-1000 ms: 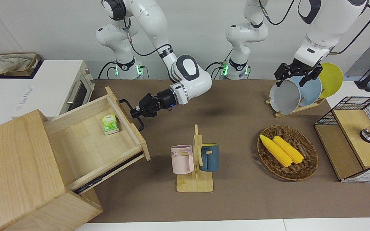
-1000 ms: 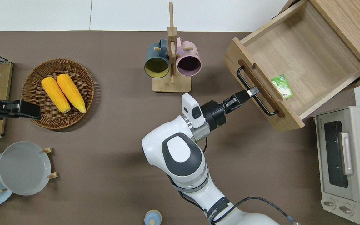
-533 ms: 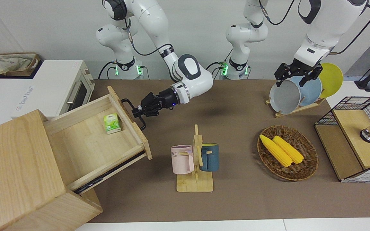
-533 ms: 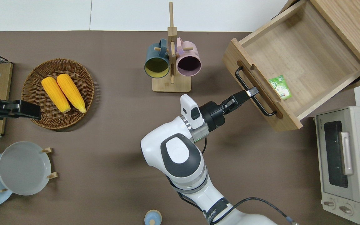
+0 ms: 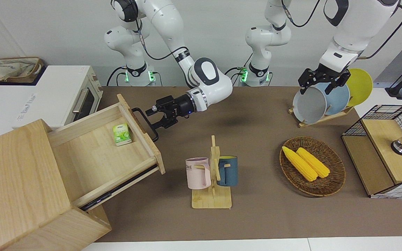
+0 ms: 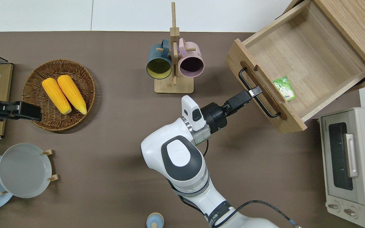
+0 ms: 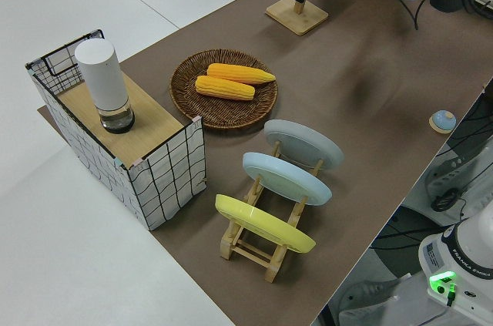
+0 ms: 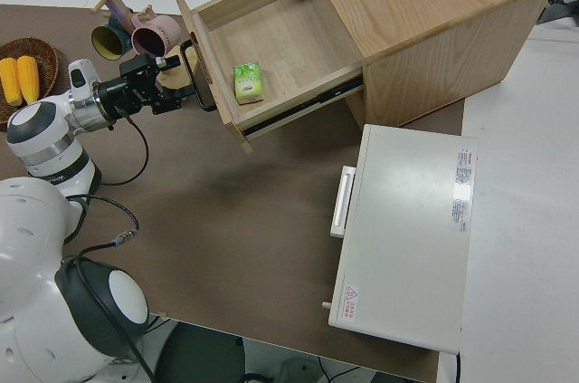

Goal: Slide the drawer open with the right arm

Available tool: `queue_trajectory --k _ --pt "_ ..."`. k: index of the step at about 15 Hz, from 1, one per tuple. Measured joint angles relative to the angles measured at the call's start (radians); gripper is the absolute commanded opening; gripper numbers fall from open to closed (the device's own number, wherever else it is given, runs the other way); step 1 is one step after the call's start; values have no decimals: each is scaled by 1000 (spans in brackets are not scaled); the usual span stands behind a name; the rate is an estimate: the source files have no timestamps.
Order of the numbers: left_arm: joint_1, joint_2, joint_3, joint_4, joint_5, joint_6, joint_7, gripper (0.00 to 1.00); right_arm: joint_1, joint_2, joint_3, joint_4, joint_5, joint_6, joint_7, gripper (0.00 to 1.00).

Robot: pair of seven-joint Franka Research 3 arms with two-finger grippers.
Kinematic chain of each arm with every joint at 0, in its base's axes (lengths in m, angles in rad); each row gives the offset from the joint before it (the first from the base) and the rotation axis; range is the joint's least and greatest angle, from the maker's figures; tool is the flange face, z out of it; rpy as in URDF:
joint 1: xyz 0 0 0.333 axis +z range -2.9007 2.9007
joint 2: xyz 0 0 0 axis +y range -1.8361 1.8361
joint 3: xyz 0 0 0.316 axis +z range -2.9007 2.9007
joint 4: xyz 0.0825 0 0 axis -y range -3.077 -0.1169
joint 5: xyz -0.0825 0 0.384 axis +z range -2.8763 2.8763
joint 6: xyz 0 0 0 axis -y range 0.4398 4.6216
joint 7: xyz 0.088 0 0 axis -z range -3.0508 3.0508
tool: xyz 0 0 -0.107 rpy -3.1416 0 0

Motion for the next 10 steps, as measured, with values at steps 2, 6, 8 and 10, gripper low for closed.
queue_trajectory --k 2,6,8,10 --pt "0 0 0 0 0 0 0 993 0 0 0 3 0 0 0 985" --pt "0 0 0 0 0 0 0 993 3 0 0 25 22 0 0 985" --pt "0 0 0 0 0 0 0 993 10 -1 1 54 75 0 0 985" --pt "0 0 0 0 0 0 0 993 21 -4 4 97 148 0 0 985"
